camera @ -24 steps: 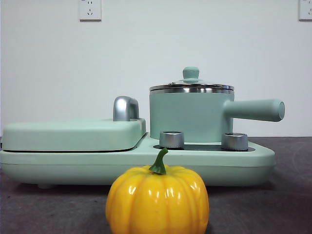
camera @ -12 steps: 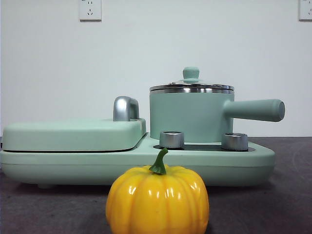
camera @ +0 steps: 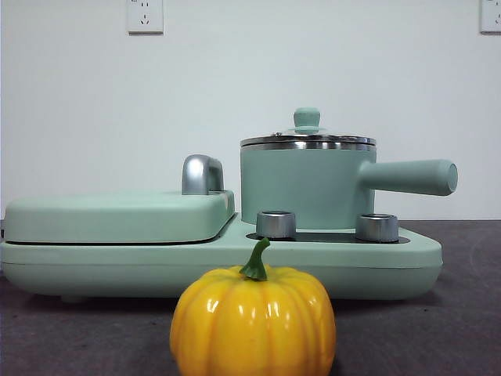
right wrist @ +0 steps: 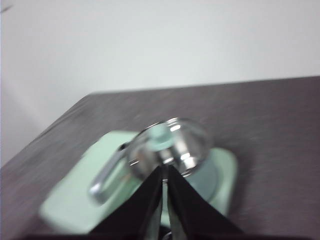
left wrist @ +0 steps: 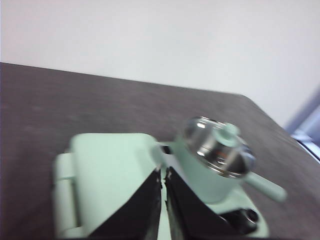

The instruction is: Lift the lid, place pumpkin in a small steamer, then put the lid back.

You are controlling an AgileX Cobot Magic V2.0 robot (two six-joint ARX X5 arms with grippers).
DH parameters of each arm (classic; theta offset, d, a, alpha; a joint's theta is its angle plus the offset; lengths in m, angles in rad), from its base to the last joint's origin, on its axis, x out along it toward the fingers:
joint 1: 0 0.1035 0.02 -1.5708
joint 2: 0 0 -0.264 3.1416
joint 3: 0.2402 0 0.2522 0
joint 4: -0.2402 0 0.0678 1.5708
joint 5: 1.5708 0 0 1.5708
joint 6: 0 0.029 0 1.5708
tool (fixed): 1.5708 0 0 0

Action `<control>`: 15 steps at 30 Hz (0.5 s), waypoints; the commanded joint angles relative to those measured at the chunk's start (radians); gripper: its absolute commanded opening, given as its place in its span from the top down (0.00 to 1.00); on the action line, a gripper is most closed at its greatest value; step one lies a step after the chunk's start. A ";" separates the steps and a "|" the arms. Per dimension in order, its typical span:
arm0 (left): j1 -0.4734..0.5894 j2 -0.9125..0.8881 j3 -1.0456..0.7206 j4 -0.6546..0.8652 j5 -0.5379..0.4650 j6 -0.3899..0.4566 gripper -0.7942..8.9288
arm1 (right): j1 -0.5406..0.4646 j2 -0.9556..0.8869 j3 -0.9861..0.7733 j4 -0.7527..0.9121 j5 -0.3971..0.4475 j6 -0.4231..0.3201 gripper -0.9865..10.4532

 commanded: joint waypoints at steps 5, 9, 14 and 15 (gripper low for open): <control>-0.019 0.097 0.076 -0.009 0.093 0.052 0.90 | 0.000 0.084 0.074 -0.053 -0.150 -0.097 0.90; -0.019 0.106 0.076 -0.013 0.093 0.052 0.89 | 0.000 0.087 0.073 -0.060 -0.148 -0.100 0.90; -0.019 0.106 0.076 -0.013 0.093 0.052 0.74 | 0.000 0.087 0.073 -0.061 -0.148 -0.100 0.86; -0.019 0.106 0.076 -0.013 0.093 0.052 0.68 | 0.000 0.087 0.073 -0.061 -0.148 -0.100 0.82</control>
